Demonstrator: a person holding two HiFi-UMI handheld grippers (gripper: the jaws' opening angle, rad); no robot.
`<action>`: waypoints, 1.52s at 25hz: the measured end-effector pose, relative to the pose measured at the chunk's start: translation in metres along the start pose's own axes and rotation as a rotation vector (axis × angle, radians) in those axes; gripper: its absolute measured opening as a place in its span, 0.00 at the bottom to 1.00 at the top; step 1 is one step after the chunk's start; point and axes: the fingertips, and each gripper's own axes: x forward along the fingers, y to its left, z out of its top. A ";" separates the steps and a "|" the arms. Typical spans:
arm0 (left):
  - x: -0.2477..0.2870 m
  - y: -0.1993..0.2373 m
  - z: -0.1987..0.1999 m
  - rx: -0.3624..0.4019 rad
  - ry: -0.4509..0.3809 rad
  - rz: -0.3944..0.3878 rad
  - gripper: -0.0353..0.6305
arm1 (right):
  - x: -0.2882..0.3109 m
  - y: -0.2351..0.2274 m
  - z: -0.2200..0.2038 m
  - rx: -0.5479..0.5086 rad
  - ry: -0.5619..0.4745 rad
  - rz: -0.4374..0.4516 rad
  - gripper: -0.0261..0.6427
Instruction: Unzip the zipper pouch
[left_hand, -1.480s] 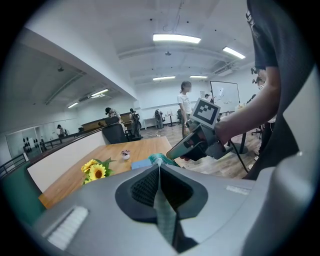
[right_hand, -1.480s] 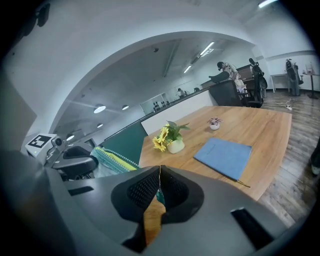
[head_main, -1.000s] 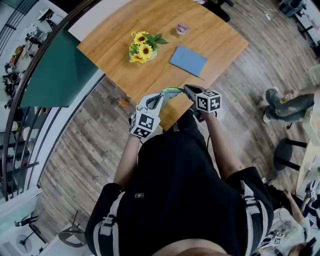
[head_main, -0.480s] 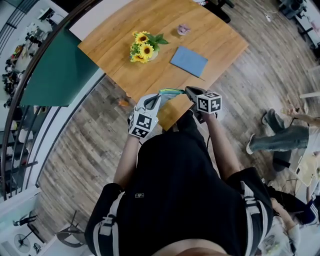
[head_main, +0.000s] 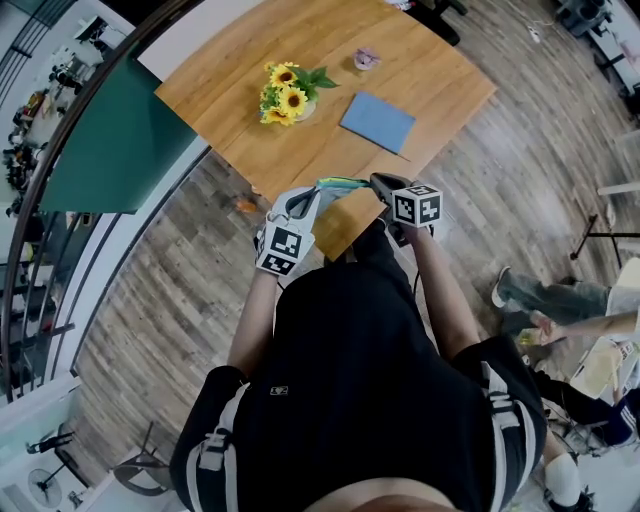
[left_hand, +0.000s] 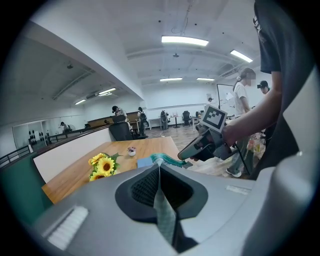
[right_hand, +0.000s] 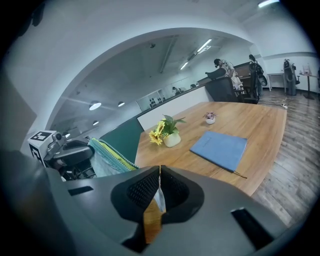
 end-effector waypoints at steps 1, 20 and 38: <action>0.000 0.001 -0.001 -0.002 -0.001 0.000 0.06 | 0.000 0.000 0.000 -0.004 0.003 -0.002 0.06; -0.004 0.000 -0.003 -0.022 -0.027 -0.068 0.06 | -0.001 -0.006 -0.017 -0.025 0.053 -0.049 0.09; -0.008 0.032 -0.016 -0.041 -0.001 -0.002 0.06 | -0.004 -0.006 -0.007 -0.170 0.021 -0.121 0.04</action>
